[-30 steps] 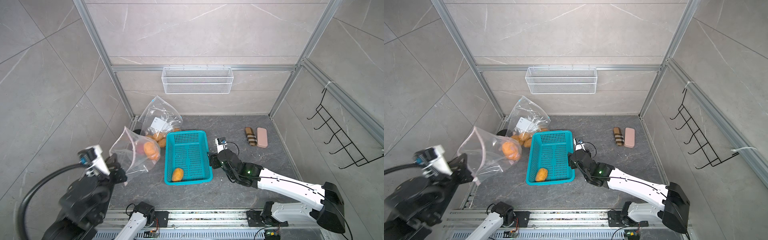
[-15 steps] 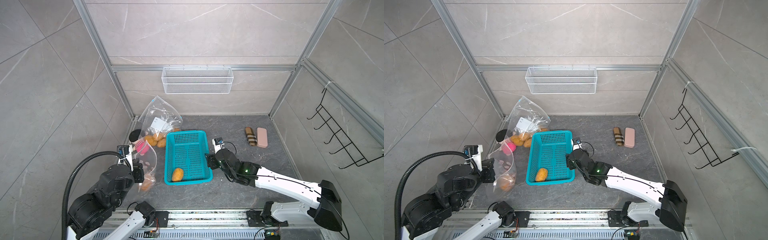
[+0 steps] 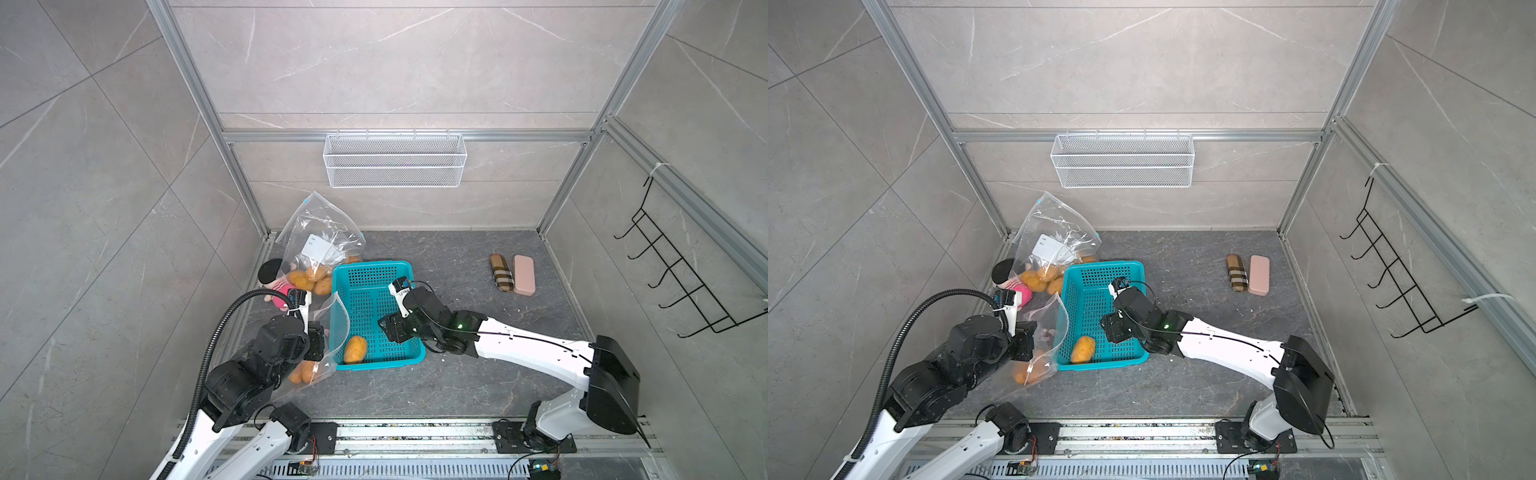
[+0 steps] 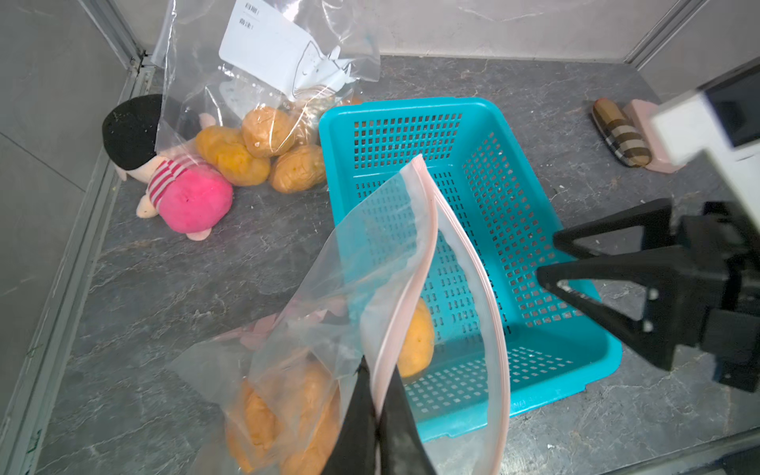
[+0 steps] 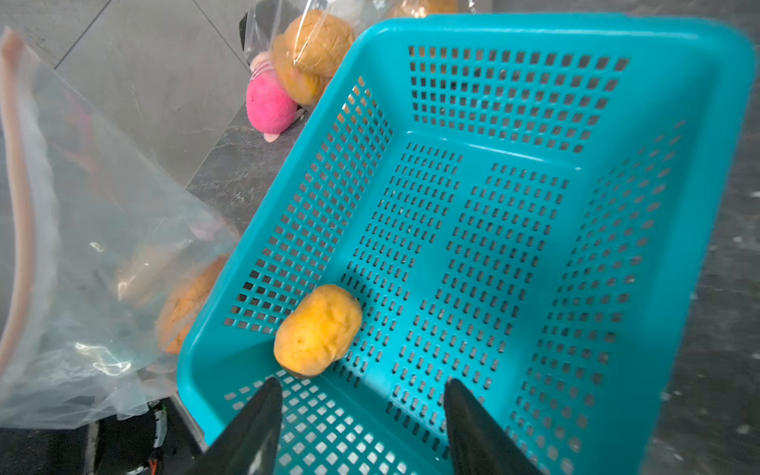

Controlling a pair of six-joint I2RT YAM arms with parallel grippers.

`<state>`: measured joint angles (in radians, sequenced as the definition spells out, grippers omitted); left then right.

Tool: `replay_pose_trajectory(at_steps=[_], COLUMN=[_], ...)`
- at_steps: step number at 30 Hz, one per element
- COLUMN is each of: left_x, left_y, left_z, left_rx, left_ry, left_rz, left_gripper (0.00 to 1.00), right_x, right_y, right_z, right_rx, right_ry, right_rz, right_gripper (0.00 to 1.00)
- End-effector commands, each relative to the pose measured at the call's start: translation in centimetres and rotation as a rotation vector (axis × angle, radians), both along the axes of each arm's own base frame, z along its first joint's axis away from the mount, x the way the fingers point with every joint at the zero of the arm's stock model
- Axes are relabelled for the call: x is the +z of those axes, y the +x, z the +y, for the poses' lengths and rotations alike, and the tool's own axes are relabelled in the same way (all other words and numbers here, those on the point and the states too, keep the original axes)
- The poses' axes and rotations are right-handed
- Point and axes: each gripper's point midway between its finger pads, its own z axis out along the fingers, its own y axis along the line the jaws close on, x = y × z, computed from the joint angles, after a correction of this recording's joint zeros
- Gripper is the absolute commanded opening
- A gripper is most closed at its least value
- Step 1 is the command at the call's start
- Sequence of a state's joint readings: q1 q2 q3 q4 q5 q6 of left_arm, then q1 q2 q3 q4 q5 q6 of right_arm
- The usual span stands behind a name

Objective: Put the potatoes into a zipper bag and zip it
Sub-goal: Pick up the potato from the basket.

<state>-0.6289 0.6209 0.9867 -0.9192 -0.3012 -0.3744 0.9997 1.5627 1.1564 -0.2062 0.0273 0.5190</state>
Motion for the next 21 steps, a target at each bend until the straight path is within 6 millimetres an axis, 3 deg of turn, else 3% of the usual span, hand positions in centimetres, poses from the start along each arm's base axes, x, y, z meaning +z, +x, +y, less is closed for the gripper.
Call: replay_pose_trajectory(at_steps=[1, 7, 13, 21], left_x=[0.7, 0.3, -0.2, -1.1], left_y=[0.9, 0.6, 0.7, 0.6], left_z=[-1.4, -1.1, -1.0, -0.6], left_rx=[-0.037, -0.032, -0.034, -0.021], left_ry=[-0.040, -0.073, -0.045, -0.035], left_rz=[-0.041, -0.093, -0.086, -0.087], left_gripper=[0.00, 0.00, 0.00, 0.00], right_x=[-1.0, -4.4, -7.7, -10.3], right_y=[-1.1, -2.1, -1.4, -0.9], right_z=[2.0, 5.3, 6.3, 7.7], right_rx=[0.051, 0.104, 0.060, 0.031], right_ry=[0.029, 0.043, -0.031, -0.037], right_rz=[0.133, 0.327, 0.403, 0.473], right_gripper=[0.64, 0.67, 0.69, 0.73])
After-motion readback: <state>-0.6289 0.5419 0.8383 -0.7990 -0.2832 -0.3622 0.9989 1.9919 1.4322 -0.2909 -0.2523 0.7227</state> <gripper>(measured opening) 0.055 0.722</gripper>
